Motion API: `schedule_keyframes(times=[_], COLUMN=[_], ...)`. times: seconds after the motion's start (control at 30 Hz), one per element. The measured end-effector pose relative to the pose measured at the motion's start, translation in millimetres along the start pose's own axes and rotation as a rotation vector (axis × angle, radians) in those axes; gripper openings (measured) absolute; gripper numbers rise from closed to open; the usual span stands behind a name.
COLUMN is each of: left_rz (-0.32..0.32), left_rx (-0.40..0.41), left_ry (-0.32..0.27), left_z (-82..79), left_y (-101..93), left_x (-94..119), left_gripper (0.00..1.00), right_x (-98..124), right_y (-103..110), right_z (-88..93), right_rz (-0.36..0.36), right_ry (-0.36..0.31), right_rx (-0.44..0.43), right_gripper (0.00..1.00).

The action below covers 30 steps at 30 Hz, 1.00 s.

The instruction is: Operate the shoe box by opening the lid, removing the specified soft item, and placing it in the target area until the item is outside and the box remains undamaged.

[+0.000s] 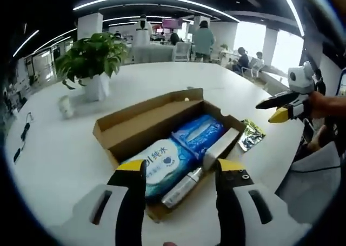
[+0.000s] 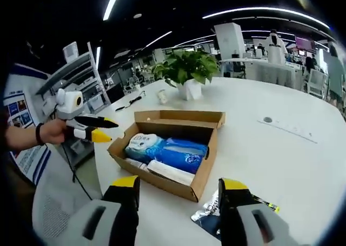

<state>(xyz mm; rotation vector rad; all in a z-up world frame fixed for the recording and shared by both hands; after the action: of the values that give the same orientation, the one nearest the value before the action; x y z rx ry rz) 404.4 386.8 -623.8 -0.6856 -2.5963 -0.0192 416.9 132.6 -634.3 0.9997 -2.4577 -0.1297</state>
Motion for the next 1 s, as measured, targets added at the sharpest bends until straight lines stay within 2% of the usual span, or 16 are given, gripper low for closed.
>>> schedule_keyframes(times=[0.27,0.57,0.73,1.0], left_rz=[0.002,0.065,0.093,0.142], left_rx=[-0.019,-0.131,-0.174,-0.249], left_ry=[0.019,0.091,0.129,0.19], left_z=[1.5,2.8,5.0,8.8], left_y=[10.1,16.8,23.5,29.7], left_x=[3,1,-6,-21], left_gripper=[0.51,0.54,0.54,0.54], right_x=[-19,-46,-66,-96], right_y=[10,23,32,45], right_z=[-8.3,-21.2,-30.5,-28.7], right_rz=[-0.048,-0.139,-0.19,-0.278], right_ry=[0.024,0.102,0.135,0.214], right_rx=[0.04,0.18,0.23,0.305], right_gripper=[0.56,0.57,0.57,0.57])
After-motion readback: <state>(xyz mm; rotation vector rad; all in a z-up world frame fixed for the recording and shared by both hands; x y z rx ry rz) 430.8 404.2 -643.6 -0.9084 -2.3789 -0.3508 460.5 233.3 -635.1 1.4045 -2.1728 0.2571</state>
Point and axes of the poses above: the point that each gripper's makers call its tool centre point, and the gripper's own axes: x roughly backward along the fingers, y roughly to its left, z roughly out of its underside, the point moved 3 cm from there along x, roughly backward along the fingers, and after that the axes turned 10 degrees about -y, right-handed, at the moved point
